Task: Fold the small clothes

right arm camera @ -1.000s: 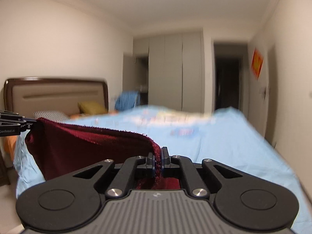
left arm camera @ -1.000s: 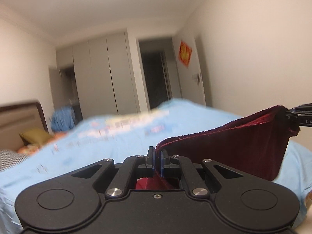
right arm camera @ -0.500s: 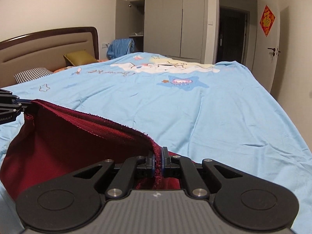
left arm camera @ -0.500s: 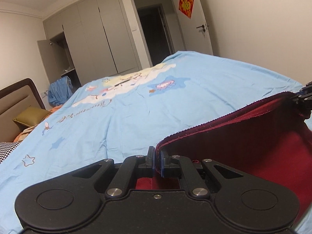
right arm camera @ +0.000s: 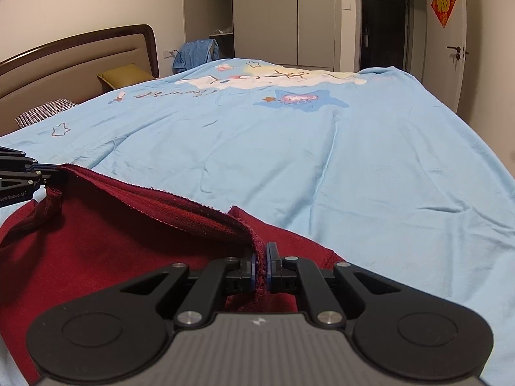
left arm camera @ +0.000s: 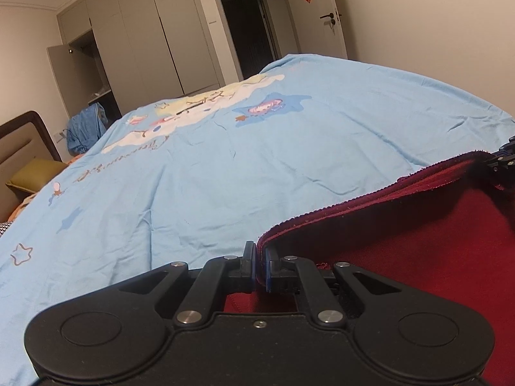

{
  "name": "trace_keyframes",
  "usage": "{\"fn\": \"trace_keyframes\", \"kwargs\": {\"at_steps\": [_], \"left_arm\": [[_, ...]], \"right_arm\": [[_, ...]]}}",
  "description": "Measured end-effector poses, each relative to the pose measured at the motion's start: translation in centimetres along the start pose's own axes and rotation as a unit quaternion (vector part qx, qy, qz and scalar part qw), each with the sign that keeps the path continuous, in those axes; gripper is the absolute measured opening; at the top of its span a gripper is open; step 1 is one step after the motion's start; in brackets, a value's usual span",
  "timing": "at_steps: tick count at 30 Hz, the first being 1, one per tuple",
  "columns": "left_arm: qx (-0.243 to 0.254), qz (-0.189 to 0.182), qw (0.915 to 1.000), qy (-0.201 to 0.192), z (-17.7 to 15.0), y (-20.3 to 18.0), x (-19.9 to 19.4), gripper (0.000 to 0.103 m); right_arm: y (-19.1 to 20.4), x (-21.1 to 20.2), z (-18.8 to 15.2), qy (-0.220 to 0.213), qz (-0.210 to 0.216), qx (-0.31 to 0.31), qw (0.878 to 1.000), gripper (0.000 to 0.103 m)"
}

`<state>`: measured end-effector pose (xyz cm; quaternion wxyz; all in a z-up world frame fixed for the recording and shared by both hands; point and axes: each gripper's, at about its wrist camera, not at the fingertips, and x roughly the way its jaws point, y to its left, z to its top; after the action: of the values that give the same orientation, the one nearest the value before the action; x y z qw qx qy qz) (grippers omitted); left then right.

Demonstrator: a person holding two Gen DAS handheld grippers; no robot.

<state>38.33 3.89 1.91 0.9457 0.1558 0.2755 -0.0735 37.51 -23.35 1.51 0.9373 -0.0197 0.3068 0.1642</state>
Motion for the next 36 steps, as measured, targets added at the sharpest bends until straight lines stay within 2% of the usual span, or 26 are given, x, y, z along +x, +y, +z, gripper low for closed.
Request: {"fn": "trace_keyframes", "kwargs": {"at_steps": [7, 11, 13, 14, 15, 16, 17, 18, 19, 21, 26, 29, 33, 36], "left_arm": [[-0.028, -0.015, 0.9990, 0.033, -0.7, 0.5, 3.0, 0.007], [-0.070, -0.024, 0.9959, 0.051, -1.4, 1.2, 4.0, 0.016], [-0.086, -0.033, 0.9945, 0.050, -1.6, 1.6, 4.0, 0.033], [-0.091, -0.035, 0.9942, 0.046, -1.6, 1.7, 3.9, 0.049], [-0.096, -0.035, 0.9939, 0.041, -1.7, 1.8, 3.6, 0.068], [-0.100, -0.035, 0.9938, 0.035, -1.7, 1.9, 3.2, 0.075], [-0.103, -0.035, 0.9937, 0.027, -1.7, 2.0, 2.8, 0.083], [-0.105, -0.036, 0.9936, 0.023, -1.8, 2.1, 2.4, 0.087], [-0.105, -0.037, 0.9936, 0.021, -1.8, 2.2, 1.9, 0.089], [-0.107, -0.025, 0.9938, 0.017, -2.1, 2.5, 1.0, 0.100], [-0.126, -0.010, 0.9919, 0.005, -3.9, 3.9, -2.4, 0.102], [-0.128, -0.016, 0.9916, 0.002, -5.8, 4.3, -4.4, 0.102], [-0.100, -0.003, 0.9948, 0.018, -8.1, 3.4, -5.1, 0.102], [-0.090, 0.039, 0.9947, 0.030, -9.3, 3.1, -4.4, 0.102]], "right_arm": [[-0.1, 2.0, -0.4, 0.014, -0.006, -0.011, 1.000, 0.008], [0.3, 3.0, -0.7, 0.018, -0.012, -0.020, 1.000, 0.012], [0.5, 3.2, -0.8, 0.017, -0.017, -0.022, 0.999, 0.024], [0.5, 3.2, -0.8, 0.015, -0.022, -0.023, 0.999, 0.035], [0.5, 3.1, -0.8, 0.012, -0.027, -0.023, 0.999, 0.052], [0.4, 3.0, -0.8, 0.008, -0.029, -0.021, 0.999, 0.060], [0.2, 2.8, -0.8, 0.002, -0.028, -0.017, 0.999, 0.072], [0.0, 2.5, -0.8, -0.003, -0.026, -0.011, 1.000, 0.080], [-0.1, 2.2, -0.9, -0.006, -0.024, -0.007, 1.000, 0.084], [-0.4, 1.5, -1.2, -0.013, -0.029, -0.007, 0.999, 0.094], [-0.3, -0.5, -2.2, -0.025, -0.038, -0.029, 0.999, 0.101], [0.2, -0.5, -2.9, -0.011, -0.045, -0.058, 0.997, 0.102], [0.5, 0.9, -3.2, 0.010, -0.100, -0.070, 0.992, 0.102], [-0.3, 1.8, -2.6, -0.006, -0.173, -0.051, 0.984, 0.103]]}}
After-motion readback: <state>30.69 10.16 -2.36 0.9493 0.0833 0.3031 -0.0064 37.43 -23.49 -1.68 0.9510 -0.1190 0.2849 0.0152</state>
